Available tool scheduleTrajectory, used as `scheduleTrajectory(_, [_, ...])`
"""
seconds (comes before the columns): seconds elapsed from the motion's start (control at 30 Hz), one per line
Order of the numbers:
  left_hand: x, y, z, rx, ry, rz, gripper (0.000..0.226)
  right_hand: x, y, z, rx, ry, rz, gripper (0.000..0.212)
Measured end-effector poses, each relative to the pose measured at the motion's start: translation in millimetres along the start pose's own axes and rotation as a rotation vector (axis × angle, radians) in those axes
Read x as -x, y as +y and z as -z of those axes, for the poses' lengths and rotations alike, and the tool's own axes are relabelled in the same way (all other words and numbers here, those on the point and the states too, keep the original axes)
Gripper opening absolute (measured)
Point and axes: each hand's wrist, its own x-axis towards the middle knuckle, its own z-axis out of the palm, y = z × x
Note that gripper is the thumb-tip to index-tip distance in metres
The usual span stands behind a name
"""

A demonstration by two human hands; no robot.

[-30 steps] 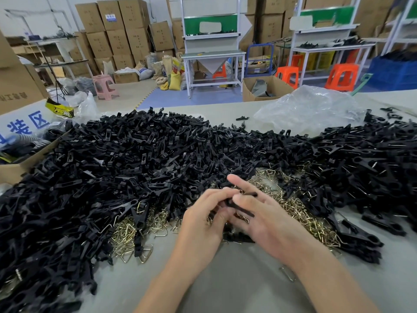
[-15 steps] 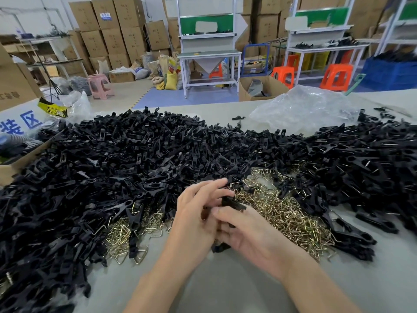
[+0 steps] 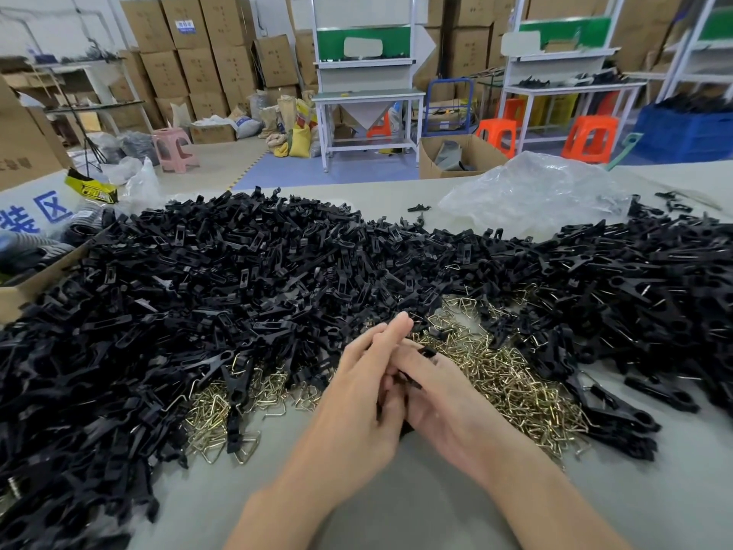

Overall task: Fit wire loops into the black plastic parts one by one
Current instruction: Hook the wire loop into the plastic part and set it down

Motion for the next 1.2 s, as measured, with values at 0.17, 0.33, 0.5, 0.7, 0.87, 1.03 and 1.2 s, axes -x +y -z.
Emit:
scheduleTrajectory(0.17, [4, -3, -3, 0.02, 0.019, -0.059, 0.082, -3, 1, 1, 0.046, 0.181, -0.051, 0.03])
scheduleTrajectory(0.33, [4, 1, -4, 0.017, 0.016, -0.03, 0.073, -3, 3, 4, -0.035, 0.131, 0.021, 0.014])
scheduleTrajectory(0.5, [1, 2, -6, 0.008, 0.04, -0.091, 0.08, -4, 4, 9, -0.108, 0.125, 0.07, 0.021])
scheduleTrajectory(0.7, [2, -1, -7, 0.021, 0.043, -0.092, 0.076, -3, 2, 8, -0.135, 0.158, 0.036, 0.038])
scheduleTrajectory(0.87, [4, -2, -8, 0.231, 0.05, 0.056, 0.055, 0, 1, 5, 0.273, 0.195, 0.085, 0.029])
scheduleTrajectory(1.03, [-1, -3, -10, 0.184, 0.06, 0.049, 0.041, 1, 11, 4, 0.953, 0.327, 0.139, 0.018])
scheduleTrajectory(1.2, [0, -8, -13, 0.114, 0.036, 0.037, 0.038, 0, 8, 7, 0.848, 0.325, 0.144, 0.021])
